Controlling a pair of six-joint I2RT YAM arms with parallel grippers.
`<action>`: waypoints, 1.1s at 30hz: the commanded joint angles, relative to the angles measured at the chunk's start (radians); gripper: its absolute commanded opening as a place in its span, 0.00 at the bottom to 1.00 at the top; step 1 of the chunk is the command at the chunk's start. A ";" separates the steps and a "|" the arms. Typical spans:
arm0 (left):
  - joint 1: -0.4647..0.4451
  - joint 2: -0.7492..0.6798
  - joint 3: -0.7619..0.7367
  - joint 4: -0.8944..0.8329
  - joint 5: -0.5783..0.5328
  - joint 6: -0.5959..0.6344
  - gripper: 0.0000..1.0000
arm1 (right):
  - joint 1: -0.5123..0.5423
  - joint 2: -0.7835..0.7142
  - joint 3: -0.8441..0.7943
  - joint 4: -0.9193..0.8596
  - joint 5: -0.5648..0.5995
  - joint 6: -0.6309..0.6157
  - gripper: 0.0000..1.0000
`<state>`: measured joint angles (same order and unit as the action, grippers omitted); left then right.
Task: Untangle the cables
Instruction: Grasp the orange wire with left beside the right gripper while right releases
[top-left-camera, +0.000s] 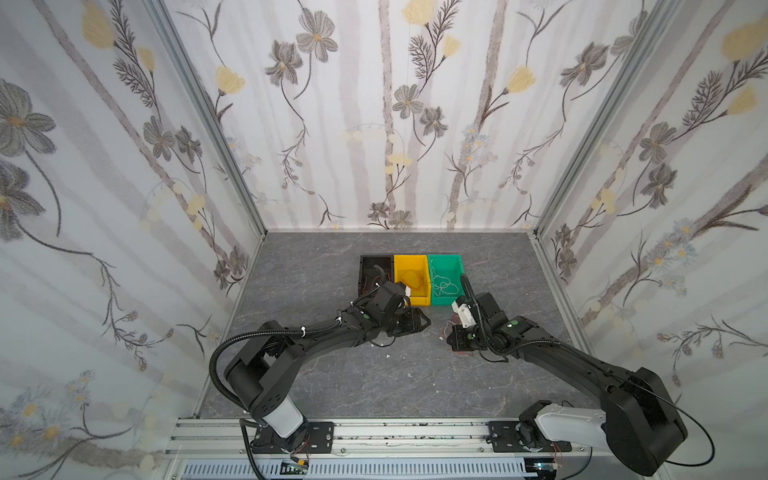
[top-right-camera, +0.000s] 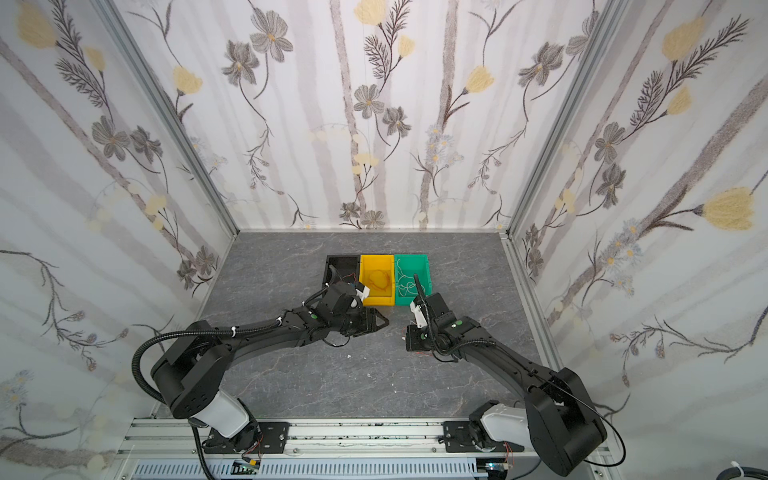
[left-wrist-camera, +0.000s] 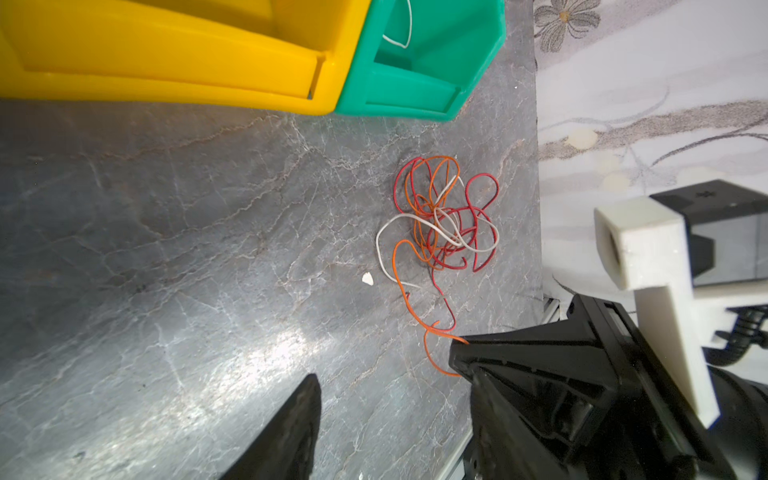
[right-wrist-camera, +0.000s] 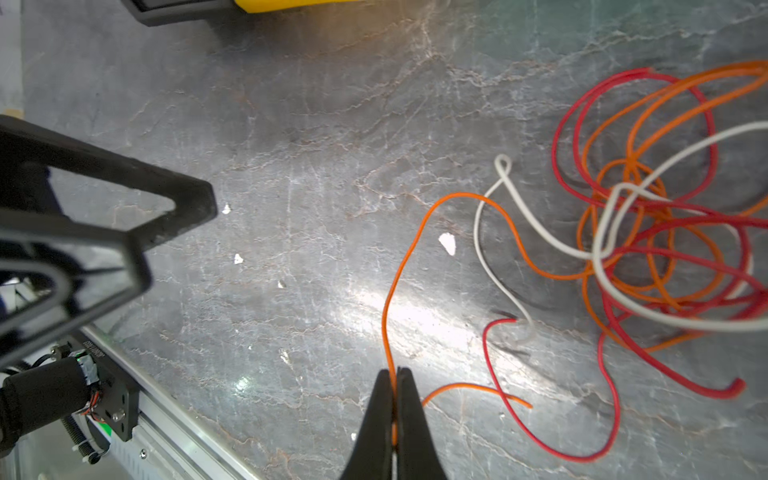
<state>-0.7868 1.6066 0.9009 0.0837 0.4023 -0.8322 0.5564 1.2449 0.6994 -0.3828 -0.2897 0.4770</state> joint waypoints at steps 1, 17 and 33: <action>0.000 -0.017 -0.031 0.090 0.034 -0.058 0.59 | 0.006 0.004 -0.005 0.059 -0.086 -0.021 0.03; 0.069 -0.142 -0.209 0.035 -0.011 -0.061 0.60 | 0.192 0.246 0.061 0.224 -0.190 -0.034 0.06; 0.100 -0.215 -0.315 0.007 -0.012 -0.069 0.59 | 0.215 0.195 0.082 0.112 -0.133 -0.081 0.33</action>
<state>-0.6804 1.3918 0.5873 0.0711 0.3893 -0.8932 0.7719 1.4723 0.7815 -0.2146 -0.4610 0.4202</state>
